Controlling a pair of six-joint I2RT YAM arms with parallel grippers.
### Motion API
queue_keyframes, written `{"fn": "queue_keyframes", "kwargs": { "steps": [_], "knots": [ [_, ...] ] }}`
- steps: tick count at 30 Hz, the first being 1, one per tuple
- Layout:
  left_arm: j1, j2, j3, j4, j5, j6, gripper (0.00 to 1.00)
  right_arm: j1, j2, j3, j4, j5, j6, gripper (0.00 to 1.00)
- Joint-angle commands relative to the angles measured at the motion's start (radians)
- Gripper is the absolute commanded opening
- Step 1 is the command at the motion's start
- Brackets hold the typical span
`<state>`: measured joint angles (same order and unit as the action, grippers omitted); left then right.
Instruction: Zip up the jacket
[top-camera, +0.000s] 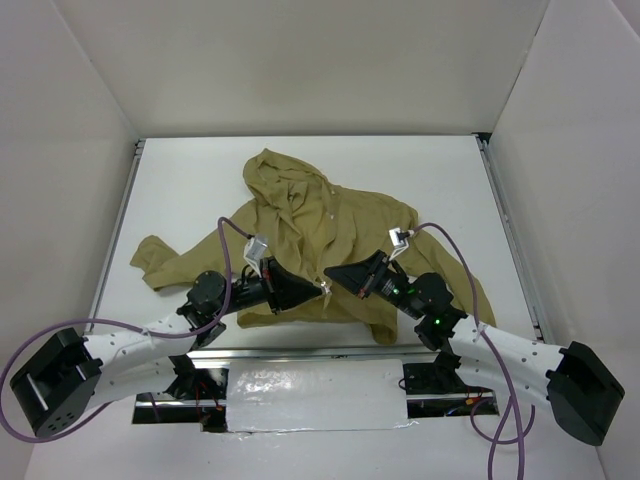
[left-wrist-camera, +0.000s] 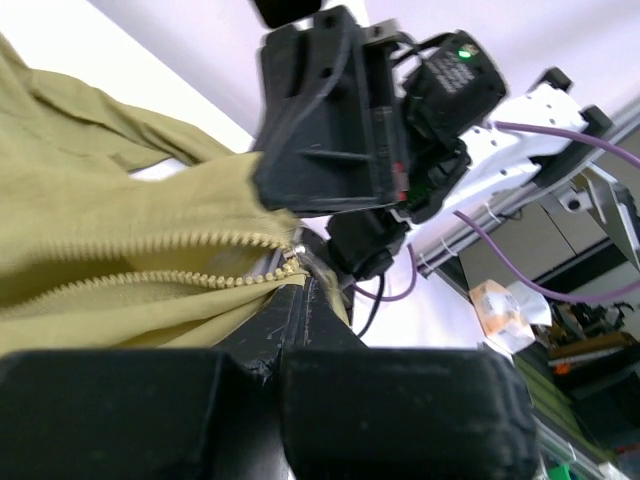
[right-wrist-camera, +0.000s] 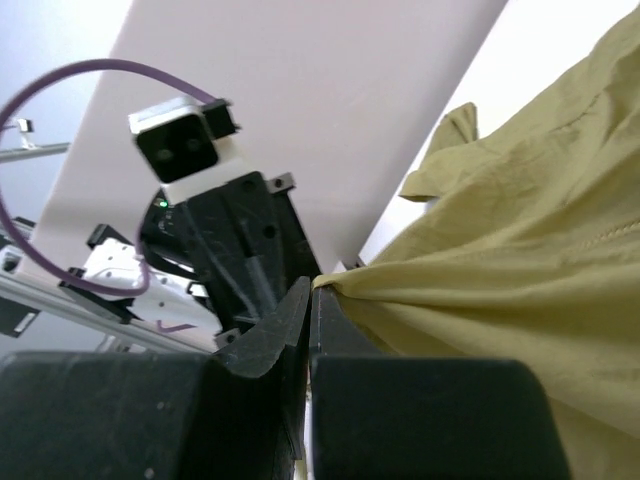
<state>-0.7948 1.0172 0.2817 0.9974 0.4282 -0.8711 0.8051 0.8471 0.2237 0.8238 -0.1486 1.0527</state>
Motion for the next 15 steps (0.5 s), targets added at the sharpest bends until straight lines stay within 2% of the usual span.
{"fn": "queue_keyframes", "kwargs": {
  "steps": [1,9,13,15],
  "knots": [
    [-0.011,-0.016,0.005,0.099,0.141,0.000,0.00,-0.009,-0.002,0.054,-0.005,0.066,-0.057,0.00],
    [-0.009,0.075,0.043,0.120,0.218,0.001,0.00,-0.010,0.020,0.085,-0.018,0.066,-0.075,0.00],
    [-0.006,0.049,0.065,-0.037,0.130,0.064,0.00,-0.012,0.044,0.101,-0.058,0.015,-0.128,0.01],
    [0.002,0.018,0.065,-0.122,0.060,0.084,0.00,-0.012,0.058,0.097,-0.072,0.006,-0.140,0.10]
  ]
}}
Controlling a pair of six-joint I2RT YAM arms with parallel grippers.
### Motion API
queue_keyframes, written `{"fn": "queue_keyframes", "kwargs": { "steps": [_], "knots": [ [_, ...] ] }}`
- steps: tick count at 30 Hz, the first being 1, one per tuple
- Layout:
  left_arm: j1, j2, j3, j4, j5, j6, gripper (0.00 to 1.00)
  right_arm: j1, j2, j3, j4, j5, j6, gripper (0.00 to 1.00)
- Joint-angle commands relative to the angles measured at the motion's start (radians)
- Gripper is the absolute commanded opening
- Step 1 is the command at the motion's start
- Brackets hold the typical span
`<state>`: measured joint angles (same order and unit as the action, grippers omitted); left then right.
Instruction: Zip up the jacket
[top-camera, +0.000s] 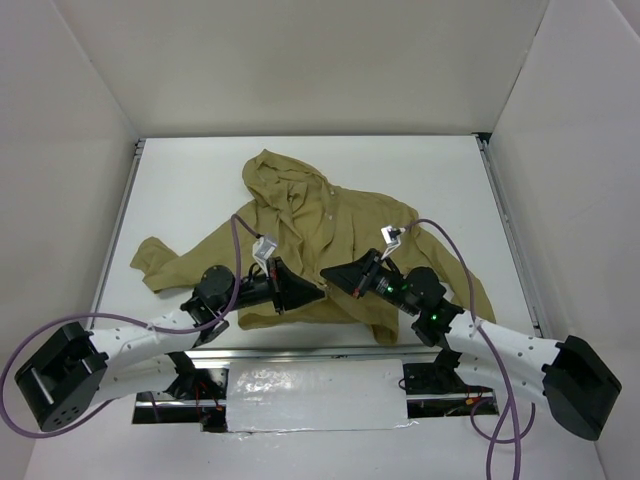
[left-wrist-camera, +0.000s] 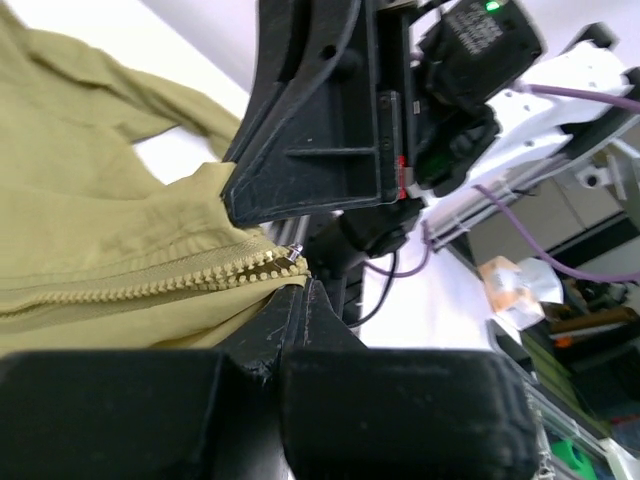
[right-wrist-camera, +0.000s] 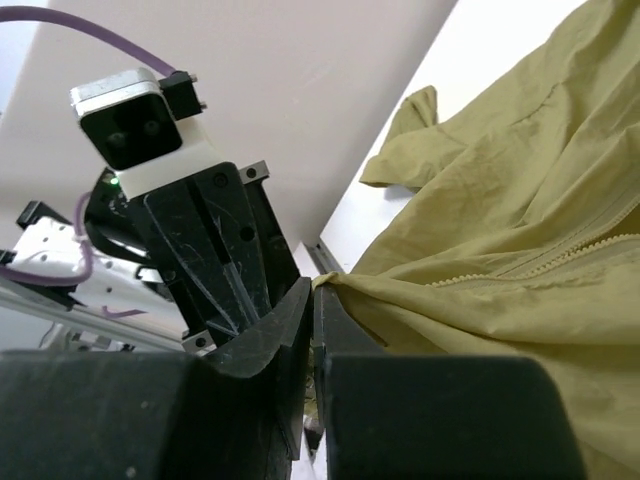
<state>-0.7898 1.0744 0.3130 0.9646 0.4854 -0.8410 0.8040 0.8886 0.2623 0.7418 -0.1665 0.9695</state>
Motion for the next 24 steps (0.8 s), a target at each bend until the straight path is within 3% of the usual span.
{"fn": "queue_keyframes", "kwargs": {
  "steps": [1,5,10,16,21,24],
  "knots": [
    [0.000,-0.048,0.038,-0.119,-0.016,0.074,0.00,-0.012,0.022,0.055,0.007,0.024,-0.063,0.10],
    [0.034,-0.042,0.049,-0.216,-0.079,0.099,0.00,-0.019,0.047,0.048,-0.009,0.024,-0.083,0.15],
    [0.076,0.036,-0.005,-0.139,-0.047,0.066,0.01,-0.025,0.069,0.031,-0.030,0.013,-0.098,0.27],
    [0.090,0.125,-0.043,-0.029,-0.022,0.036,0.04,-0.035,0.088,0.018,-0.073,-0.010,-0.121,0.55],
    [0.096,0.174,-0.055,0.065,0.025,0.005,0.04,-0.081,0.081,0.035,-0.174,-0.050,-0.159,0.67],
    [0.098,0.209,-0.057,0.120,0.062,-0.012,0.03,-0.121,0.070,0.048,-0.241,-0.086,-0.178,0.80]
  ]
}}
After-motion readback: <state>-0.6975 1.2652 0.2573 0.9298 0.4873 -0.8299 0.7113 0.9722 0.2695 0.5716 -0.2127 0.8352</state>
